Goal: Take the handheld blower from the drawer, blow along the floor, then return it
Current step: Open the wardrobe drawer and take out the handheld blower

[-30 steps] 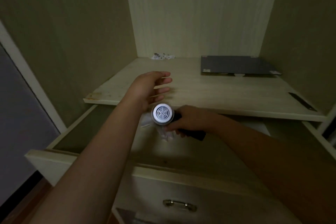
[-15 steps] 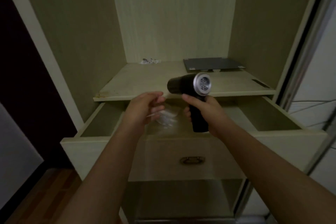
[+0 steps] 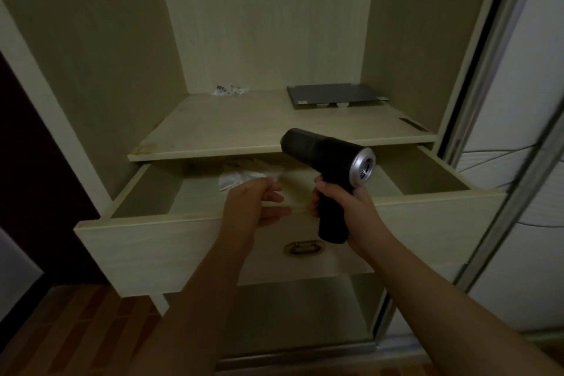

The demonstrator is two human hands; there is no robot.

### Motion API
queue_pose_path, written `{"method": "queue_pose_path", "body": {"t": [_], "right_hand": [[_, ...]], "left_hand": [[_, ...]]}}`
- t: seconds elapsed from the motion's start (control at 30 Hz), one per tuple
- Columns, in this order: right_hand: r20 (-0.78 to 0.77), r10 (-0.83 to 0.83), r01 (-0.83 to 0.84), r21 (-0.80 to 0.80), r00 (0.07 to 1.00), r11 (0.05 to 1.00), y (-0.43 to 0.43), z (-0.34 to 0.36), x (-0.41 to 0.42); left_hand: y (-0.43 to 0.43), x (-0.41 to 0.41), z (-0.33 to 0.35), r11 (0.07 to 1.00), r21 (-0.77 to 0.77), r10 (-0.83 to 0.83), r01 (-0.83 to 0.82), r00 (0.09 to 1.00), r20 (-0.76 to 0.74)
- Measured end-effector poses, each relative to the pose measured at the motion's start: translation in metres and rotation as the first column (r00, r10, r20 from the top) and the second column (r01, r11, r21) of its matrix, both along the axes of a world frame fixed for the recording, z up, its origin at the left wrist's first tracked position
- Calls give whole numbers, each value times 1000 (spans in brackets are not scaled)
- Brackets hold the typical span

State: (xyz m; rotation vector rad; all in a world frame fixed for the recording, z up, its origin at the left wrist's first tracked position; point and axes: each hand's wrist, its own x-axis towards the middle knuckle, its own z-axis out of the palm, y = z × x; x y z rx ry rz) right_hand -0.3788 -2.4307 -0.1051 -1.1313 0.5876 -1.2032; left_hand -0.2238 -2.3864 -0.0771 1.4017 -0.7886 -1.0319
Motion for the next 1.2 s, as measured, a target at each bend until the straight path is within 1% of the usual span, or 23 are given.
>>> {"method": "queue_pose_path", "body": {"t": [0.1, 0.27, 0.37, 0.5, 0.6, 0.77, 1.0, 1.2], "right_hand": [[16, -21, 21, -2, 1000, 1000, -15, -1, 0], [-18, -20, 20, -28, 1000, 999, -54, -5, 5], [-30, -7, 6, -34, 1000, 999, -74, -8, 10], [-12, 21, -21, -25, 1000, 999, -103, -8, 16], [-13, 43, -43, -19, 999, 999, -119, -9, 21], [3, 48, -48, -29, 999, 998, -139, -8, 29], [-51, 66, -70, -93, 997, 993, -156, -7, 33], [-77, 52, -57, -56, 996, 997, -166, -5, 36]], "left_hand": [[-17, 5, 2, 1000, -18, 4, -4, 1000, -2], [-52, 16, -3, 999, -41, 19, -20, 1000, -18], [-71, 23, -5, 998, -47, 47, -50, 997, -53], [-102, 31, -6, 995, -58, 82, -85, 995, -51], [-116, 36, -9, 990, -78, 108, -115, 991, -83], [-136, 42, -12, 982, -109, 141, -154, 983, -117], [-151, 44, -16, 974, -156, 149, -166, 982, -111], [-161, 42, -15, 966, -170, 174, -193, 977, -120]]}}
